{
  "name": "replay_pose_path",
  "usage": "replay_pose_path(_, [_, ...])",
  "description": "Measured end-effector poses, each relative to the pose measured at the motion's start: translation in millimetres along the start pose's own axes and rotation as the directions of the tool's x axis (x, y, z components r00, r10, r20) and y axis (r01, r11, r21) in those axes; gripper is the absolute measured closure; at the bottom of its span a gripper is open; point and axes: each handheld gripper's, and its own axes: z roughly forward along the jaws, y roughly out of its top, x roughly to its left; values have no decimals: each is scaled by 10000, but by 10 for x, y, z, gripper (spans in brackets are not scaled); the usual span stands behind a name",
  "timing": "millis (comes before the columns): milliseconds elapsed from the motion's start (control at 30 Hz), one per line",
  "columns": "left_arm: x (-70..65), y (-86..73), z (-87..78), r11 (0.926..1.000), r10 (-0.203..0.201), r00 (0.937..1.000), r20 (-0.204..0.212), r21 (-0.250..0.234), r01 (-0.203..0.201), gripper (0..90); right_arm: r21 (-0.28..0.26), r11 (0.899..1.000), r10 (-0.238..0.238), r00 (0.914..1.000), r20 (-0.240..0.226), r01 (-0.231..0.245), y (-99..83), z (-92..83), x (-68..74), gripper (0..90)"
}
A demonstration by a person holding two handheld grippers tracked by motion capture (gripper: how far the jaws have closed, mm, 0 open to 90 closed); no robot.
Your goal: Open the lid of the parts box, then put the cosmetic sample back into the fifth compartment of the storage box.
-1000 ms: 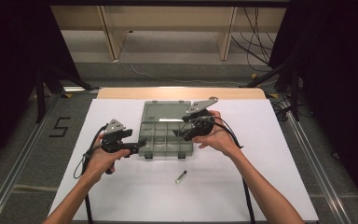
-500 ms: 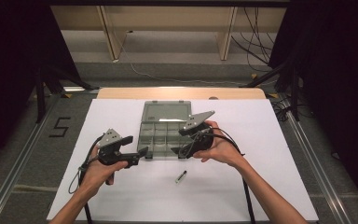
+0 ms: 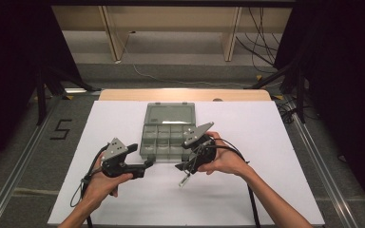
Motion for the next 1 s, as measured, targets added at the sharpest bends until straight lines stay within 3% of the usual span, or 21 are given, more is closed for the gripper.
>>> replay_pose_path(133, [-37, -40, -38, 10000, -69, 10000, 41, 67, 69, 169, 351, 9991, -249, 9996, -92, 252, -11, 34, 39, 204])
replay_pose_path(200, [-63, -59, -65, 9994, -350, 9993, 97, -6, 350, 167, 467, 9982, -371, 9991, -180, 379, -11, 43, 63, 208])
replay_pose_path(267, [-81, -82, -87, 9999, -130, 9999, 51, 56, 129, 168, 654, 9963, -542, 9981, -309, 562, -10, 56, 92, 214])
replay_pose_path(467, [-136, -114, -137, 10000, -73, 9999, 94, 50, 73, 167, 1077, 9906, -788, 9956, -515, 840, -19, 110, 137, 225])
replay_pose_path(833, [-200, -131, -189, 9999, 146, 9999, 6, -51, -146, 166, 1500, 9849, -763, 9946, -705, 862, -77, 161, 181, 239])
replay_pose_path(867, [-216, -136, -189, 10000, 24, 10000, 3, -37, -24, 166, 1500, 9849, -763, 9946, -705, 862, -77, 161, 181, 239])
replay_pose_path(1000, [-219, -131, -182, 9997, 260, 9997, 24, -25, -260, 165, 1679, 9808, -887, 9938, -663, 988, -96, 170, 183, 243])
